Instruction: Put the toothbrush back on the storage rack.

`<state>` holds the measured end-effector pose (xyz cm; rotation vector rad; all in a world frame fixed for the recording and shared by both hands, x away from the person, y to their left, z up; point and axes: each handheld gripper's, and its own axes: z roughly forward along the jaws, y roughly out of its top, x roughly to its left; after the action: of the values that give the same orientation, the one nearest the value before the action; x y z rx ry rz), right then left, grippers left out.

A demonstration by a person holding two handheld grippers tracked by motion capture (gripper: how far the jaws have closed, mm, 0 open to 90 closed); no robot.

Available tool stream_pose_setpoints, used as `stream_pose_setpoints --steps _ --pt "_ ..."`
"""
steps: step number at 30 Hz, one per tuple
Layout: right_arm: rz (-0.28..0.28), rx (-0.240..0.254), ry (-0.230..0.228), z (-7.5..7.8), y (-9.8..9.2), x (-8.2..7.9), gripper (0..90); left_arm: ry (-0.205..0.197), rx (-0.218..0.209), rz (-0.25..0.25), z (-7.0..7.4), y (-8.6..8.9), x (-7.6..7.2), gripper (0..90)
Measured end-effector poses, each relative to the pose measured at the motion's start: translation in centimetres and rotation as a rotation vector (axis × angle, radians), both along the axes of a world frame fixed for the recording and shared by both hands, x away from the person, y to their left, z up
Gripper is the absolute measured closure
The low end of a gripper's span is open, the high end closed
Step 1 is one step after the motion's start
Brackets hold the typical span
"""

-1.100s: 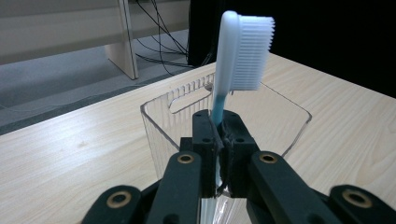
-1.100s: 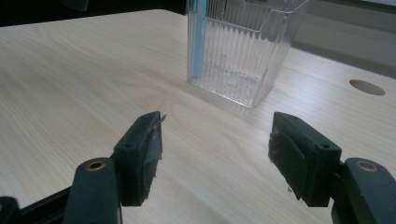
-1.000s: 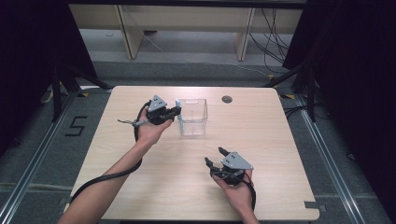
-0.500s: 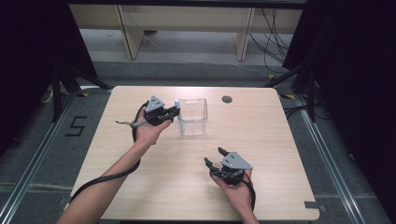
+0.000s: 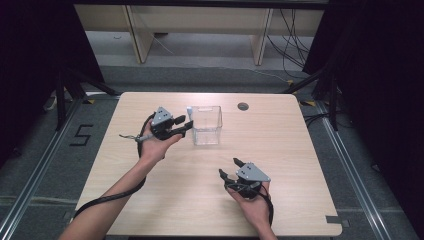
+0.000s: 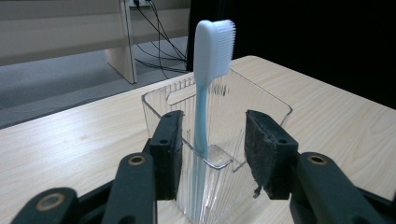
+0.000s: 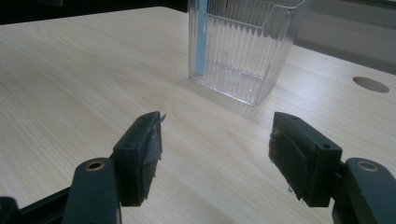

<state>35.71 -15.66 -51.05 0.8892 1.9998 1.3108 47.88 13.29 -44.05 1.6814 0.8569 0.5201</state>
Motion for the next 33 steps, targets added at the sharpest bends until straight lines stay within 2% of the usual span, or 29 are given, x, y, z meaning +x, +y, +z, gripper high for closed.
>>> stream_pose_setpoints --steps 4,6,9,13,17,28,29,33 --pt "0.0 0.008 0.017 0.0 0.0 -0.1 35.3 -0.001 -0.006 0.0 0.0 0.3 -0.5 51.6" --pt "0.0 -0.006 -0.003 0.0 -0.1 0.0 35.2 0.003 -0.013 -0.002 0.0 0.5 -0.8 50.5" --pt "0.0 -0.005 -0.001 0.0 -0.1 0.0 35.2 0.016 -0.034 0.0 0.1 0.8 -1.4 46.0" --pt "0.001 -0.01 -0.007 0.0 -0.1 0.0 35.2 0.012 -0.031 0.004 0.2 1.0 -1.9 42.6" --pt "-0.002 -0.003 0.0 0.1 -0.1 -0.1 35.2 -0.002 -0.027 -0.005 0.3 1.3 -2.7 41.8" --pt "-0.003 0.005 0.013 0.0 -0.1 -0.1 35.2 0.014 -0.029 0.006 -0.2 2.4 -4.2 41.3" --pt "-0.002 -0.007 -0.002 0.0 -0.2 -0.1 35.2 0.016 -0.027 0.009 -0.2 2.5 -4.4 41.3" --pt "-0.001 -0.007 -0.003 0.0 -0.1 -0.1 35.1 0.019 -0.017 0.018 -0.5 3.1 -5.1 40.8"
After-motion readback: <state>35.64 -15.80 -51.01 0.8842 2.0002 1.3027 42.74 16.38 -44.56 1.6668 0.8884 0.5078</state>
